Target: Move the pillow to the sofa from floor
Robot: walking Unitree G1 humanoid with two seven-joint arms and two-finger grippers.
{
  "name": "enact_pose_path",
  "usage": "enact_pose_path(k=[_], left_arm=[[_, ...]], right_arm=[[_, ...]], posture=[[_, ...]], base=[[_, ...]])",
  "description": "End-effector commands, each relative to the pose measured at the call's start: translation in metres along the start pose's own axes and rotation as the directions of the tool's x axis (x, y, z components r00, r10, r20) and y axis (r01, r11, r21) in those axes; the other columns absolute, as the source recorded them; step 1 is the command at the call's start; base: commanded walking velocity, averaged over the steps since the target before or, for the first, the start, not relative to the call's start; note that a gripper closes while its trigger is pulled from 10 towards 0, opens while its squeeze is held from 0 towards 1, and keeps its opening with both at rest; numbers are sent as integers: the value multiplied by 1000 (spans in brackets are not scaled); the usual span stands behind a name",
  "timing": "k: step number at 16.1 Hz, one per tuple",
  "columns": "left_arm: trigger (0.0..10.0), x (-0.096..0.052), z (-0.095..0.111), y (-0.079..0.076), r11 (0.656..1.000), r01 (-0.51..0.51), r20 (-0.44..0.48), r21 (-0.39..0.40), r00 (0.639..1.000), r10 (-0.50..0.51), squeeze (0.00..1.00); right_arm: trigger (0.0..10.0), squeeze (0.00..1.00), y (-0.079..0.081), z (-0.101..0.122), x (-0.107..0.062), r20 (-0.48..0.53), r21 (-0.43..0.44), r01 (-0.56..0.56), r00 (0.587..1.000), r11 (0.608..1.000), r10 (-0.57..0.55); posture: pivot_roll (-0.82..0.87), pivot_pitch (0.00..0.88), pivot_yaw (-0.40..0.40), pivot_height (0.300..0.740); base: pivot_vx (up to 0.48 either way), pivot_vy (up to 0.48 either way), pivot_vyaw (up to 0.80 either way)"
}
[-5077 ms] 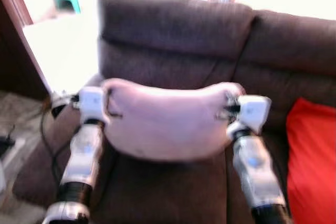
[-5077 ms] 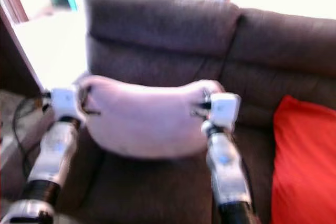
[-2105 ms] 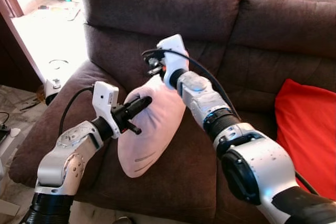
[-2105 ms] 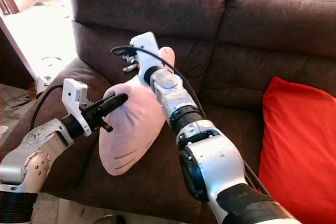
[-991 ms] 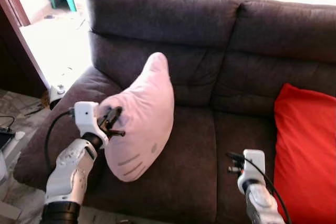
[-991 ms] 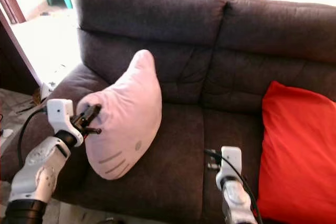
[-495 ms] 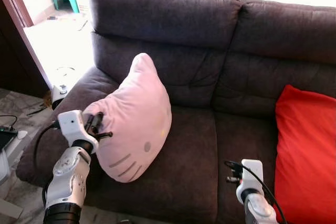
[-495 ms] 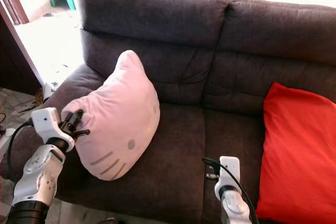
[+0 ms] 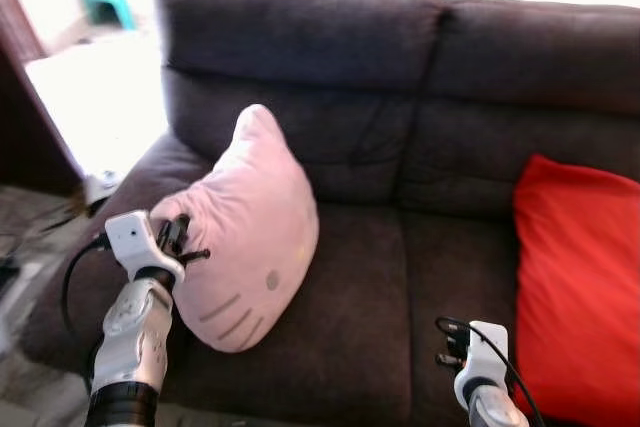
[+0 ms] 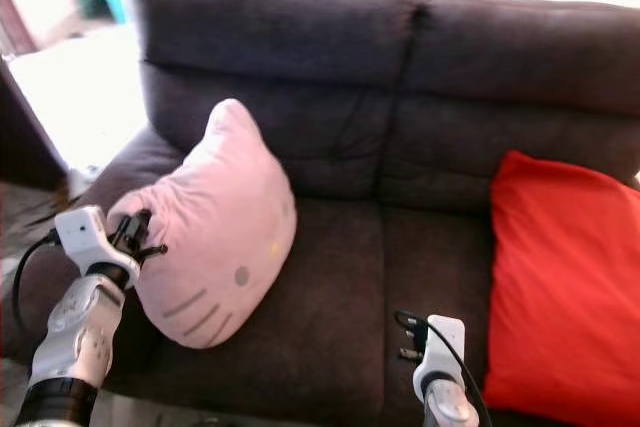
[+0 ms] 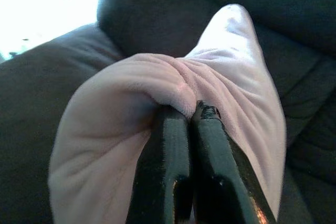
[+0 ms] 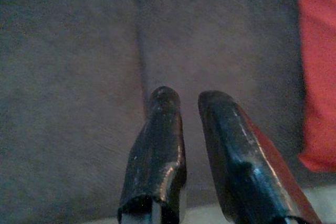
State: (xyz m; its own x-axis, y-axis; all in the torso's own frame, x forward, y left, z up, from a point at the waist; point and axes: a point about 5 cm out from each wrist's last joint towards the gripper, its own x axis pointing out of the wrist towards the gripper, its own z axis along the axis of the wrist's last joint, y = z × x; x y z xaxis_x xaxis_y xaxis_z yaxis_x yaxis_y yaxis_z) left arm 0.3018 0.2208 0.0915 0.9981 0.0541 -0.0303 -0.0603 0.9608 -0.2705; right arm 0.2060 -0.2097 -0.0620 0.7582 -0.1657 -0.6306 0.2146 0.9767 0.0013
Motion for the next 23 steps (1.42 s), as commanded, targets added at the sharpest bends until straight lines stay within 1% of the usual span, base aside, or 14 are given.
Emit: enact_pose_path(k=[1,7,14,15,18,20,22,23], left_arm=[[10000,0,-7,-4,1000,12,-33,14,999,-12,0],[10000,1,-7,-5,1000,24,-29,10,999,-24,0],[10000,2,-7,-5,1000,25,-26,5,999,-25,0],[10000,1,-7,-5,1000,27,-28,5,999,-27,0],[10000,1,-7,-5,1000,31,-29,3,999,-31,0],[10000,2,-7,-6,999,33,-26,2,999,-33,0],[10000,3,-6,-6,999,35,-25,2,999,-35,0],[10000,3,-6,-6,999,35,-25,1,999,-35,0]], right_arm=[[10000,0,-4,-1,0,-18,0,12,1000,1000,-12],[10000,0,-8,-11,-3,-69,4,21,997,1000,-20],[10000,0,-6,-7,-1,-72,17,19,997,1000,-17],[10000,0,-6,-7,0,-71,25,17,997,1000,-15],[10000,0,-5,-6,0,-69,21,12,998,1000,-10],[10000,0,-6,-8,-1,-74,19,16,997,1000,-14],[10000,0,-8,-9,-2,-70,25,19,997,1000,-17],[10000,0,-9,-9,-2,-68,27,20,997,999,-18]], posture=[[67,53,-62,740],[71,52,-62,740],[70,51,-59,740],[70,51,-59,740],[70,47,-56,740],[72,44,-55,740],[73,41,-54,740],[72,38,-52,740]], base=[[0,0,0],[0,0,0],[0,190,0],[0,-277,0],[0,284,0],[0,287,0],[0,-142,0],[0,289,0]])
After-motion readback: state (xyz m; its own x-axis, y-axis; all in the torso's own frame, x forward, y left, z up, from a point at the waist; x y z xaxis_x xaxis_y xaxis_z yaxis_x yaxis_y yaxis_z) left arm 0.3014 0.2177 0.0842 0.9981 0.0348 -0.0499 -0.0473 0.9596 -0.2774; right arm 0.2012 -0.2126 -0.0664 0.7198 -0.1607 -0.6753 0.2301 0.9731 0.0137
